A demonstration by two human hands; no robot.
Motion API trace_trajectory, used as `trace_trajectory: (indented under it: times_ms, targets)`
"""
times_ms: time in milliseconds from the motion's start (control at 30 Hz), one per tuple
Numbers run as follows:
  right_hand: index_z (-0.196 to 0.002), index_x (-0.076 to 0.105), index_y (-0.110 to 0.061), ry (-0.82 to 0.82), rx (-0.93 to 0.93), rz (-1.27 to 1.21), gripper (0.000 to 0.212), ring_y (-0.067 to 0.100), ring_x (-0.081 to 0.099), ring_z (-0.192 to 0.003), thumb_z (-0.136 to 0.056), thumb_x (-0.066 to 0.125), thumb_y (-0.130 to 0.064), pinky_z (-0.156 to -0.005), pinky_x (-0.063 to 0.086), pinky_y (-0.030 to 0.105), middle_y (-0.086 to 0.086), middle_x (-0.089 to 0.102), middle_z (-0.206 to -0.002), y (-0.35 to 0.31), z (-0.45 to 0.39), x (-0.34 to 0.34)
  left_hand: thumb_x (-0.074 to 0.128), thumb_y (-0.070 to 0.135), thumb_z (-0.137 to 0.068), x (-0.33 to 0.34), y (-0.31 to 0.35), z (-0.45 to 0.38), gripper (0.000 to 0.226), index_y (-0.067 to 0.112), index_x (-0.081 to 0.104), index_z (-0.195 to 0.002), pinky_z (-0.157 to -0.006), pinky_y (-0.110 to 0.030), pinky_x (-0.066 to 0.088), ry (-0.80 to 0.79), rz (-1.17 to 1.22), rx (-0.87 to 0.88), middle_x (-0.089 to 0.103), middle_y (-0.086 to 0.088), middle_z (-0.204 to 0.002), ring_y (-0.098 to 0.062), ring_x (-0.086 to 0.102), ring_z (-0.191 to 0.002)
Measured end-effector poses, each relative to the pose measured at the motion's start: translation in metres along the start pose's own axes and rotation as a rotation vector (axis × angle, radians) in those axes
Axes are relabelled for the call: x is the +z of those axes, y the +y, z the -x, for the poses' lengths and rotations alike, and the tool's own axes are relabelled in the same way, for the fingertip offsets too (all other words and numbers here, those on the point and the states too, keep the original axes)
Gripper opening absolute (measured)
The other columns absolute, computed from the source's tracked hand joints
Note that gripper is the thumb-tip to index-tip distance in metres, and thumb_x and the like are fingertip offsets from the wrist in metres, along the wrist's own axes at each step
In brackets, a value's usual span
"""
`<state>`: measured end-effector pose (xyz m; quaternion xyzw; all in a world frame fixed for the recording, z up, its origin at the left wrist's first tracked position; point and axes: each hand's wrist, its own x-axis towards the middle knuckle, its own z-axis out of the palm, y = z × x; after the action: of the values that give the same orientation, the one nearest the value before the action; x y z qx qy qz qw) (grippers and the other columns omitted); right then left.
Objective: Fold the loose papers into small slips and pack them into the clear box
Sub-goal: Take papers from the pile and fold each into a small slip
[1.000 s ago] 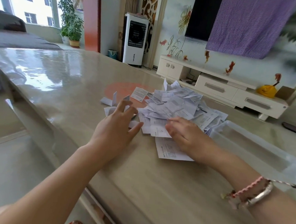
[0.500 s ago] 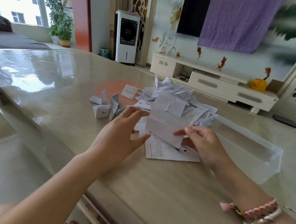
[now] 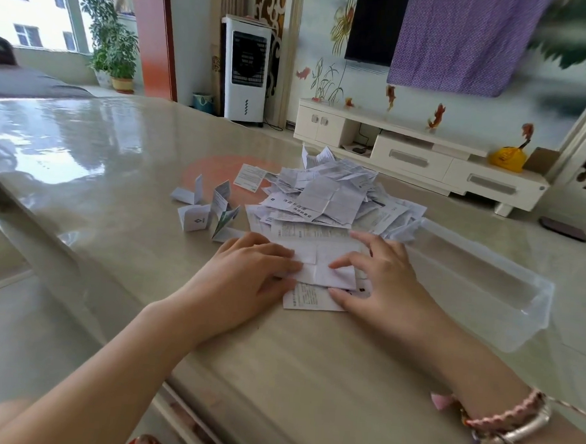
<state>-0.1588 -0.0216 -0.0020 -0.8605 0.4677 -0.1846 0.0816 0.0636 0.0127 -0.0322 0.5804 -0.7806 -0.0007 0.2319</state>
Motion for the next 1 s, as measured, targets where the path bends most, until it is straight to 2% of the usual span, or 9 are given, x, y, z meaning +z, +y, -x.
trace_trajectory:
  times_ms: [100,167,400,500,633,700,767,867,1000]
  targets:
    - [-0.110,0.067,-0.026,-0.008,-0.092,0.013,0.026,0.013,0.047,-0.117,-0.086,0.067,-0.036,-0.103,0.036,0.034,-0.009,0.060,-0.119,-0.001,0.000,-0.001,0.028,0.067,-0.080,-0.002,0.001,0.000,0.062,0.038,0.065,-0.120,-0.103,-0.033,0.036,0.023,-0.005,0.017,0.060,0.023,-0.124,-0.009,0.044,-0.116]
    - [-0.111,0.067,-0.025,-0.007,-0.123,0.015,0.024,0.010,0.056,-0.107,-0.089,0.064,-0.032,-0.095,0.043,0.030,-0.009,0.065,-0.108,-0.002,0.001,-0.002,0.032,0.068,-0.079,-0.004,0.002,0.001,0.060,0.036,0.068,-0.115,-0.100,-0.032,0.037,0.052,-0.023,0.032,0.063,0.023,-0.117,-0.009,0.045,-0.111]
    - [-0.098,0.071,-0.027,0.106,-0.077,-0.160,0.011,-0.004,0.063,-0.088,-0.090,0.063,-0.023,-0.080,0.050,0.022,-0.019,0.069,-0.088,0.002,0.003,-0.004,0.033,0.063,-0.086,-0.010,0.009,0.002,0.052,0.033,0.072,-0.100,-0.090,-0.028,0.039,0.130,0.020,0.040,0.066,0.022,-0.096,-0.010,0.047,-0.095]
    - [-0.091,0.070,-0.029,0.114,0.005,-0.301,0.010,0.002,0.063,-0.078,-0.089,0.064,-0.022,-0.073,0.050,0.021,-0.016,0.067,-0.079,0.004,0.001,-0.003,0.048,0.042,-0.094,-0.009,0.011,0.000,0.025,0.034,0.070,-0.104,-0.081,-0.028,0.042,0.154,0.148,-0.046,0.062,0.023,-0.086,-0.008,0.047,-0.089]
    - [-0.103,0.065,-0.030,0.090,0.007,-0.250,0.016,0.003,0.059,-0.073,-0.089,0.064,-0.021,-0.070,0.048,0.020,-0.015,0.064,-0.087,0.005,-0.002,0.001,0.058,0.029,-0.092,-0.006,0.012,-0.004,0.028,0.037,0.061,-0.119,-0.082,-0.027,0.041,0.107,0.180,-0.148,0.054,0.022,-0.085,-0.007,0.046,-0.090]
    - [-0.118,0.058,-0.029,0.036,-0.054,-0.102,0.029,-0.001,0.054,-0.085,-0.090,0.062,-0.020,-0.077,0.044,0.017,-0.014,0.059,-0.103,0.006,-0.003,0.004,0.059,0.031,-0.092,-0.004,0.011,-0.003,0.032,0.037,0.058,-0.123,-0.088,-0.028,0.042,0.078,0.135,-0.141,0.051,0.018,-0.098,-0.010,0.045,-0.097]
    - [-0.125,0.056,-0.029,0.030,-0.139,0.022,0.038,0.008,0.049,-0.105,-0.089,0.061,-0.016,-0.091,0.041,0.023,-0.009,0.055,-0.114,0.007,-0.004,0.006,0.058,0.034,-0.092,-0.002,0.009,-0.002,0.033,0.038,0.058,-0.124,-0.094,-0.030,0.042,0.060,0.099,-0.128,0.047,0.015,-0.111,-0.012,0.044,-0.104]
    - [-0.117,0.064,-0.028,0.028,-0.241,0.057,0.029,0.013,0.048,-0.109,-0.088,0.064,-0.021,-0.097,0.039,0.031,-0.009,0.057,-0.114,0.006,-0.003,0.004,0.059,0.034,-0.092,-0.001,0.008,0.000,0.027,0.038,0.064,-0.118,-0.096,-0.031,0.040,0.076,0.065,-0.105,0.048,0.014,-0.116,-0.014,0.046,-0.107]
    - [-0.111,0.067,-0.024,-0.033,-0.304,0.066,0.024,0.012,0.055,-0.103,-0.091,0.062,-0.035,-0.096,0.043,0.033,-0.008,0.061,-0.109,0.006,-0.002,0.002,0.057,0.043,-0.091,-0.002,0.006,0.002,0.025,0.040,0.064,-0.115,-0.097,-0.030,0.038,0.064,0.031,-0.080,0.048,0.017,-0.114,-0.013,0.046,-0.109]
